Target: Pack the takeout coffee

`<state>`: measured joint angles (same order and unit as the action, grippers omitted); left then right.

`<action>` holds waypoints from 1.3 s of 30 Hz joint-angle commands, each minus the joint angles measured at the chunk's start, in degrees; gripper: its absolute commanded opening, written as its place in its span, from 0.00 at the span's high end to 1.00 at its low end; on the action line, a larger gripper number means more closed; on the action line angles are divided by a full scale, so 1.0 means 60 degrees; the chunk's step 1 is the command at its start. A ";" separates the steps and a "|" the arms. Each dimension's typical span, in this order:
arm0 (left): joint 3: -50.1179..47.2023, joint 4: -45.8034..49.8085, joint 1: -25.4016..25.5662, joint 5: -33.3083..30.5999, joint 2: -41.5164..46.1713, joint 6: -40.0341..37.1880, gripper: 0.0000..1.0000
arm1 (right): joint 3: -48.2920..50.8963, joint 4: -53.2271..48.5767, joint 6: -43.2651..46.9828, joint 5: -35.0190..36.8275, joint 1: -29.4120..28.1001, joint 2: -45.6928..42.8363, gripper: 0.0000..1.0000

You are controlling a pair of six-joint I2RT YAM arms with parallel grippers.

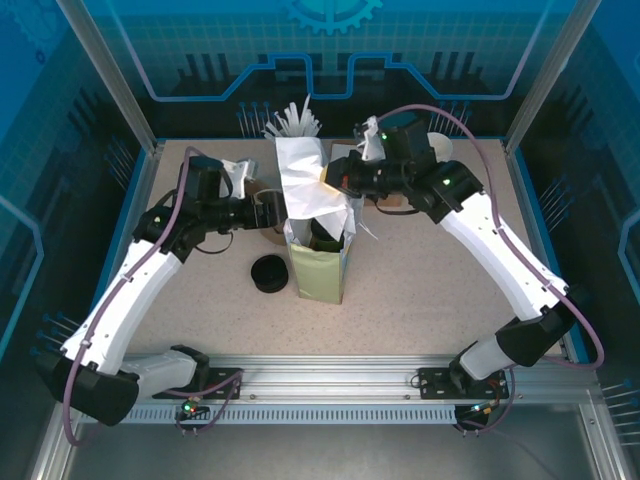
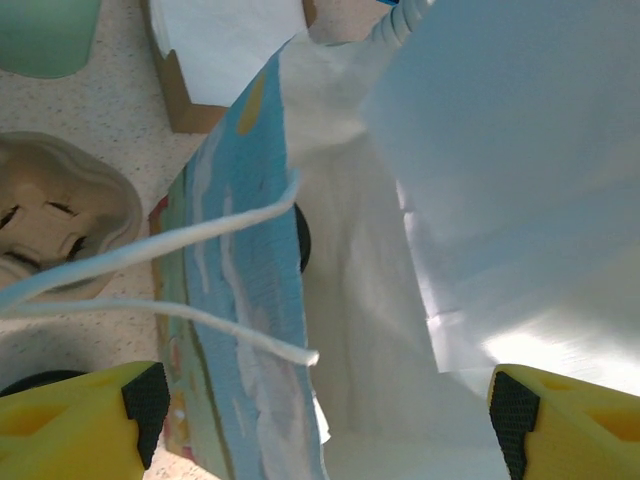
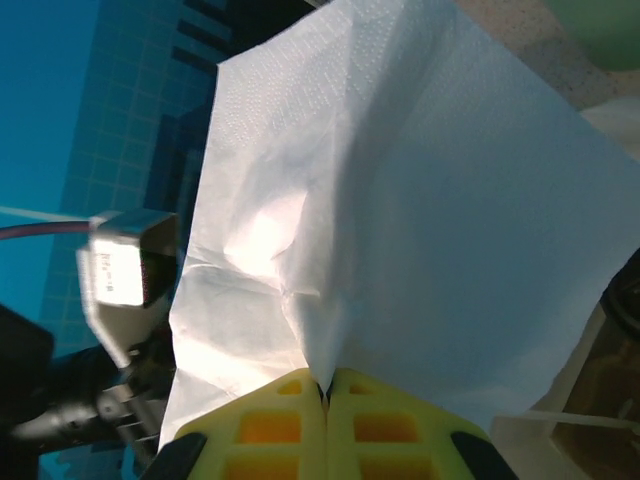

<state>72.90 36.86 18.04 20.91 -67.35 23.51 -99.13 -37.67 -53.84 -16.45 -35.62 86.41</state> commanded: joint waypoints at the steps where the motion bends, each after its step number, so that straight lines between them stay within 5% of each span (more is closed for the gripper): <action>1: -0.0005 -0.0612 -0.0063 0.0518 -0.0229 0.0355 0.16 | 0.0422 0.0723 -0.0275 0.0547 -0.0201 -0.0095 1.00; 12: -0.0155 -0.0896 -0.0049 0.0630 -0.0946 0.0506 0.28 | 0.1262 0.0044 0.0270 0.2219 -0.0659 0.0138 1.00; 39: -0.0387 -0.0607 -0.0038 0.0326 -0.1286 0.0345 0.47 | -0.0803 -0.3895 0.1571 0.5319 -0.1663 0.2106 1.00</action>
<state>71.18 32.47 18.04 22.96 -75.50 25.78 -101.82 -57.14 -45.25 12.03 -44.75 98.08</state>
